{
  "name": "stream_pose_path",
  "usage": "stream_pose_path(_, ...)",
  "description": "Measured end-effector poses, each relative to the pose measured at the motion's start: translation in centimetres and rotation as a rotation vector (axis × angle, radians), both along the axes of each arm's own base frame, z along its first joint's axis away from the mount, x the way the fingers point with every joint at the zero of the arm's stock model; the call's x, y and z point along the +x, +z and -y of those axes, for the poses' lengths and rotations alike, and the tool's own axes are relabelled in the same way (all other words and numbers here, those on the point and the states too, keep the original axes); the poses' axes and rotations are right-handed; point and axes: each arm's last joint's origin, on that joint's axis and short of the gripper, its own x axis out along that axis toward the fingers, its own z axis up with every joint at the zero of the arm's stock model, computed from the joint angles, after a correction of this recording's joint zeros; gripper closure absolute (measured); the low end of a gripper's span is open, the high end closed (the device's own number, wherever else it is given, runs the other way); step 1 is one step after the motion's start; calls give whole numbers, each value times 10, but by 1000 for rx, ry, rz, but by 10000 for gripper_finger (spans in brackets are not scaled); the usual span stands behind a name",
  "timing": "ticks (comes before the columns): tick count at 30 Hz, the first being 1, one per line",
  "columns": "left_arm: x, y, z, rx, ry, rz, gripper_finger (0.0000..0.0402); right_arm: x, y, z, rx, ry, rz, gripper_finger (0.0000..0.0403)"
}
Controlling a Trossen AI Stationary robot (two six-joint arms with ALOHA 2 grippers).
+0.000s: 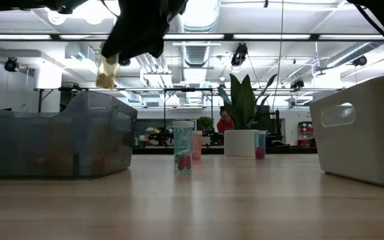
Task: Pick and place medicine bottles into bin by pill shape (circle, oval)
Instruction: Put the yellow tablet bottle into the black bin
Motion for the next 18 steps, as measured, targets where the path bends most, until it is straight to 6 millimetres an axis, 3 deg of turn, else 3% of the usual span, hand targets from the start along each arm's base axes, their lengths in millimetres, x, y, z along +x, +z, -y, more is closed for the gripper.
stream_pose_path(9,0,0,0,0,-1,0,240,1,0,-27,40,15,41,287)
stream_pose_path(18,-1,0,0,-1,-1,3,240,11,-23,-39,50,25,36,287)
